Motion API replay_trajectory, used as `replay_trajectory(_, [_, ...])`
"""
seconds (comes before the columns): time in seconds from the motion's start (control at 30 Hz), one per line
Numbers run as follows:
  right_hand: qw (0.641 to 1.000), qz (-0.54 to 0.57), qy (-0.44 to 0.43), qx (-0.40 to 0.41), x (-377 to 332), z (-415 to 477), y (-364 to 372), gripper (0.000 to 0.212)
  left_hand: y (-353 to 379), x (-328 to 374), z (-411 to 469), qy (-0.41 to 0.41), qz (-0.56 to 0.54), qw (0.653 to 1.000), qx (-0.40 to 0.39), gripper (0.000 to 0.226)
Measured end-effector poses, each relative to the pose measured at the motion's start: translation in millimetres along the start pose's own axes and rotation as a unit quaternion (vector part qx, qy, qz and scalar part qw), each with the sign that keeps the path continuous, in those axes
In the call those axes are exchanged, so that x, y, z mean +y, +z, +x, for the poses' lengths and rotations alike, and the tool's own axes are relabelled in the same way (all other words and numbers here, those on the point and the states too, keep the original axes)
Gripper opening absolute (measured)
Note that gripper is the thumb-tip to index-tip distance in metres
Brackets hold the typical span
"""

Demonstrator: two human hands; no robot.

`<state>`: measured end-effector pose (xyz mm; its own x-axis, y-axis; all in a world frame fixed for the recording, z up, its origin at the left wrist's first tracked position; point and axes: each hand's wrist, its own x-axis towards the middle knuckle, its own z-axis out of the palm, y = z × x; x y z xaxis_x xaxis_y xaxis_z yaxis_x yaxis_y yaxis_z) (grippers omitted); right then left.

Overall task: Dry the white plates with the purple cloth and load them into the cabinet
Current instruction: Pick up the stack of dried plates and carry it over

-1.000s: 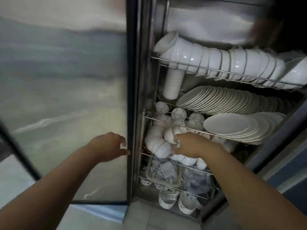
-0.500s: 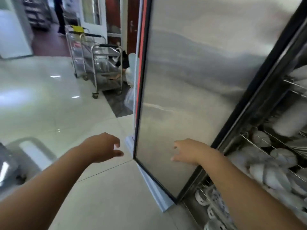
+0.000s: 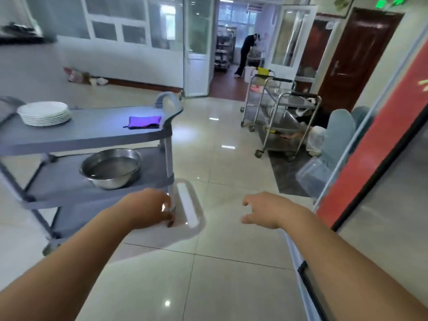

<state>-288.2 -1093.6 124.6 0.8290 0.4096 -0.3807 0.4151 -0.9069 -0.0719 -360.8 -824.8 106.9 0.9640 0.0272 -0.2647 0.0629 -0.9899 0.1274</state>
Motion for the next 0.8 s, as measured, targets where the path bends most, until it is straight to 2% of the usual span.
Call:
replay_trajectory(0.37, [0.981,-0.064,-0.182,-0.021,-217.6,191.0,-40.5,0.047,-14.1,-225.8,5.9,-0.192,-0.079,0.978,0.023,0.041])
replay_trajectory(0.57, [0.960,-0.089,-0.261,-0.047,-301.0,291.9,-59.1,0.039,-11.5,-309.9,35.1,-0.275,-0.121,0.954,0.024,0.024])
replay_trajectory(0.7, [0.948,-0.102,-0.298,-0.050,-344.6,368.8,-77.7,0.039,-23.2,-363.3,73.4,-0.328,-0.135,0.934,0.037,0.040])
replay_trajectory(0.8, [0.937,-0.113,-0.327,-0.055,-374.7,430.7,-98.0,0.042,-36.4,-403.3,111.1,-0.361,-0.149,0.919,0.057,0.040])
